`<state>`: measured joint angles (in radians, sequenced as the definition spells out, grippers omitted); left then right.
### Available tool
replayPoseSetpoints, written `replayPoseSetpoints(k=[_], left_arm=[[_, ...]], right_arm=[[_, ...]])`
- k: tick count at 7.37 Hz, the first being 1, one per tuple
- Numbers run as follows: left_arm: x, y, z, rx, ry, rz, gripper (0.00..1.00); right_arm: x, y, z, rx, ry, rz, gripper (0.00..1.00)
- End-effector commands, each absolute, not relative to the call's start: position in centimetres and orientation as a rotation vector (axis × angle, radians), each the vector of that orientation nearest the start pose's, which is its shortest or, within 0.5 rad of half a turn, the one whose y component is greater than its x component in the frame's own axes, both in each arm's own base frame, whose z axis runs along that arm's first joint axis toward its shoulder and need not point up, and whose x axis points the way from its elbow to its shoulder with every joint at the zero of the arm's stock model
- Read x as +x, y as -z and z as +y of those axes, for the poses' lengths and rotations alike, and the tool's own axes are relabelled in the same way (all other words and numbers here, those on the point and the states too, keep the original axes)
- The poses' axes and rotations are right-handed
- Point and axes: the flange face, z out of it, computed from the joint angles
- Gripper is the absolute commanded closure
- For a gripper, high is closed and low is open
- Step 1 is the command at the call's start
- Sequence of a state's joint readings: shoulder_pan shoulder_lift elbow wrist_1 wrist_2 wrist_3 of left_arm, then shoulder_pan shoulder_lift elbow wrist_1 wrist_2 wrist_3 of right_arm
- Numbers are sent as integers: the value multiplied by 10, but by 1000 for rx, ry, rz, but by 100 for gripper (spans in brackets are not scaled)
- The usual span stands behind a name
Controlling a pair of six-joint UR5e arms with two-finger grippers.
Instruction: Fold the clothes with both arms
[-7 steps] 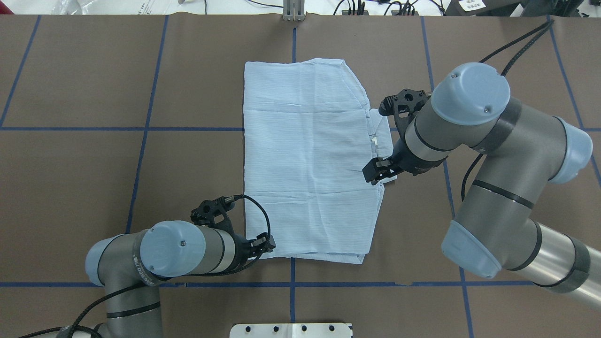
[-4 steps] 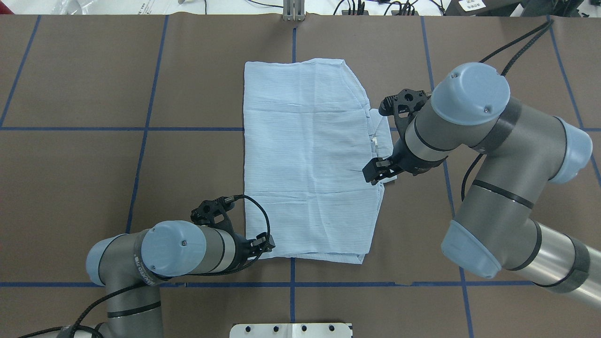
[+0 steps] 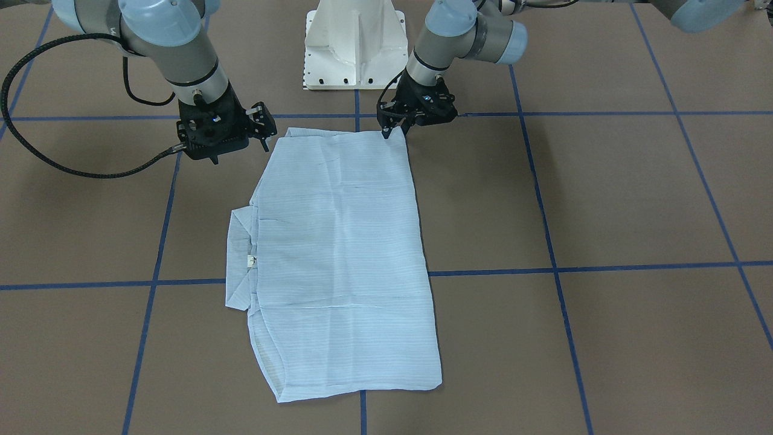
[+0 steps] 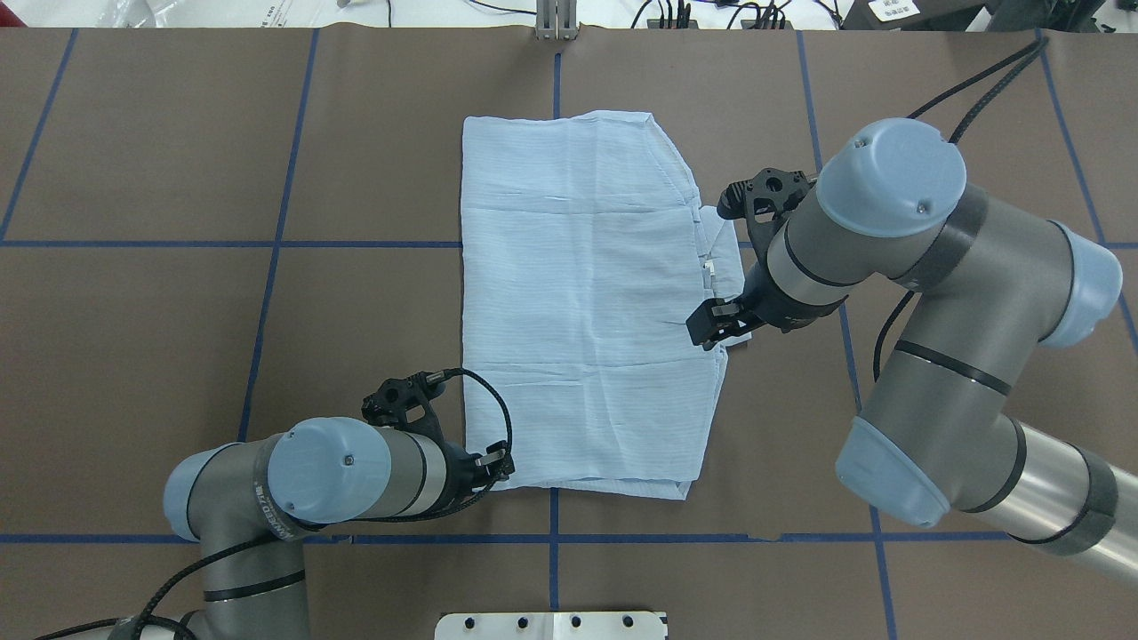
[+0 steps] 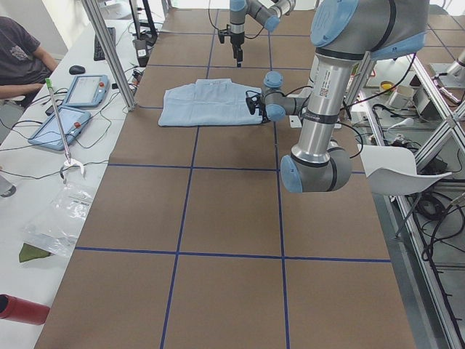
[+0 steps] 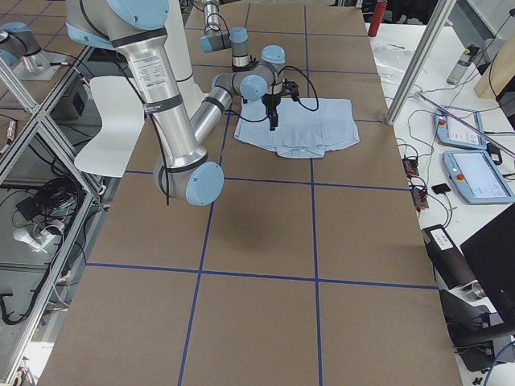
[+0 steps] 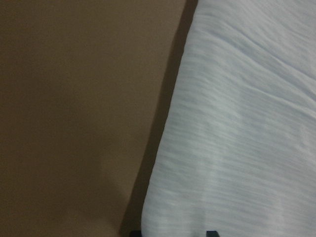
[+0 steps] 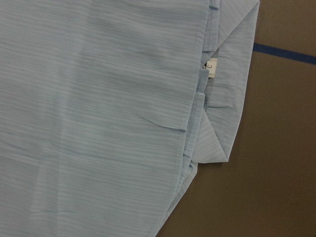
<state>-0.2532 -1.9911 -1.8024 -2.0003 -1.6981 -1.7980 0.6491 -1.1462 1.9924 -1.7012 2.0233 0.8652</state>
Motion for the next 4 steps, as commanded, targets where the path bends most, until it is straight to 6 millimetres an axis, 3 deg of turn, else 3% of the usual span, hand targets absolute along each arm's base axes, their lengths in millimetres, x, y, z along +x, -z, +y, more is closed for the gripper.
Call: replayPoseSetpoints(k=[1, 2, 3, 4], left_arm=[[569, -271, -273, -100, 364, 1088, 50], [568, -271, -274, -100, 366, 1088, 62], [567, -269, -275, -98, 368, 1091, 84], [565, -269, -280, -87, 379, 1094, 100]], right_arm=[[-398, -259, -416, 103, 214, -819, 0], [-399, -260, -416, 102, 214, -816, 0], [-398, -262, -415, 102, 212, -814, 0], [-398, -262, -415, 103, 212, -816, 0]])
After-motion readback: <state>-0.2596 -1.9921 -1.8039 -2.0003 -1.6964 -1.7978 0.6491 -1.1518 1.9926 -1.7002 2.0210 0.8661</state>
